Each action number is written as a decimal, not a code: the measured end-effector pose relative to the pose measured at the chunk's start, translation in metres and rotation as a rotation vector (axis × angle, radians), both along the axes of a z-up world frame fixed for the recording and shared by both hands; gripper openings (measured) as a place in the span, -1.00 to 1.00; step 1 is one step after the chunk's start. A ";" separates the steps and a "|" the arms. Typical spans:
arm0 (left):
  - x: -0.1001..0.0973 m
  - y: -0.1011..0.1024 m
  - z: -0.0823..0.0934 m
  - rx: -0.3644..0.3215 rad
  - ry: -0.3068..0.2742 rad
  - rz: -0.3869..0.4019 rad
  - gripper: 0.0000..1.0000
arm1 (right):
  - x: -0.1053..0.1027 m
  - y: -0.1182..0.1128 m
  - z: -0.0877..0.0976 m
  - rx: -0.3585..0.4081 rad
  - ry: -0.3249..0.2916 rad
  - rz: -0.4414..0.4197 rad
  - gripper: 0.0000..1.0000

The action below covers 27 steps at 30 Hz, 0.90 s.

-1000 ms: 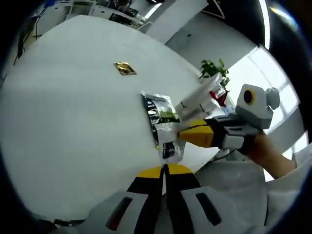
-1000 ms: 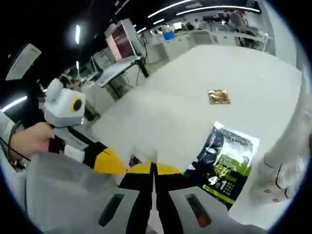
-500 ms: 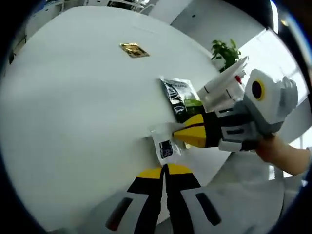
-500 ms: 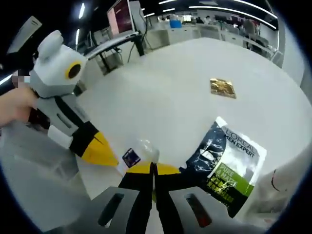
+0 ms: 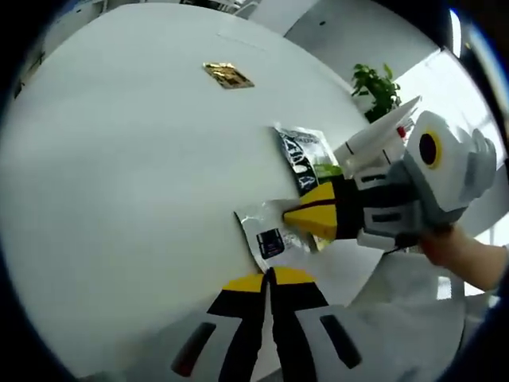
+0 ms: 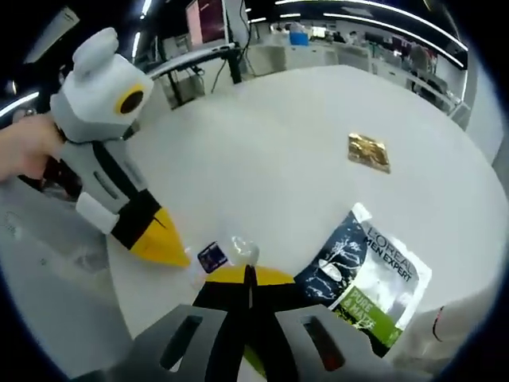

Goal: Arrange the skincare products in the storage area until every visible bottle or jar stands upright without overlapping.

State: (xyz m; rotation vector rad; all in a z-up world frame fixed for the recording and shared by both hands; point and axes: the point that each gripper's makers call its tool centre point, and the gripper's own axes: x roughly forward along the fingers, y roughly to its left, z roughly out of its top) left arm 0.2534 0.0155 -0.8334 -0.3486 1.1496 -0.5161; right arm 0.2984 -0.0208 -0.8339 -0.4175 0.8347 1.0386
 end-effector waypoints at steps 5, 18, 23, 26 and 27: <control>0.003 0.004 0.001 0.035 -0.042 -0.037 -0.86 | -0.002 -0.001 0.000 -0.008 -0.033 -0.003 -0.98; 0.030 -0.024 0.032 0.247 -0.543 -0.437 -0.61 | -0.003 -0.002 0.001 0.021 -0.029 -0.049 -0.98; 0.030 -0.028 0.015 0.350 -0.516 -0.503 -0.54 | -0.003 -0.002 0.001 0.023 -0.033 -0.065 -0.98; 0.033 -0.021 0.006 0.393 -0.518 -0.508 -0.55 | -0.002 -0.002 0.001 0.025 -0.036 -0.069 -0.98; 0.032 -0.021 0.006 0.390 -0.519 -0.508 -0.55 | -0.002 -0.003 0.001 0.026 -0.033 -0.069 -0.98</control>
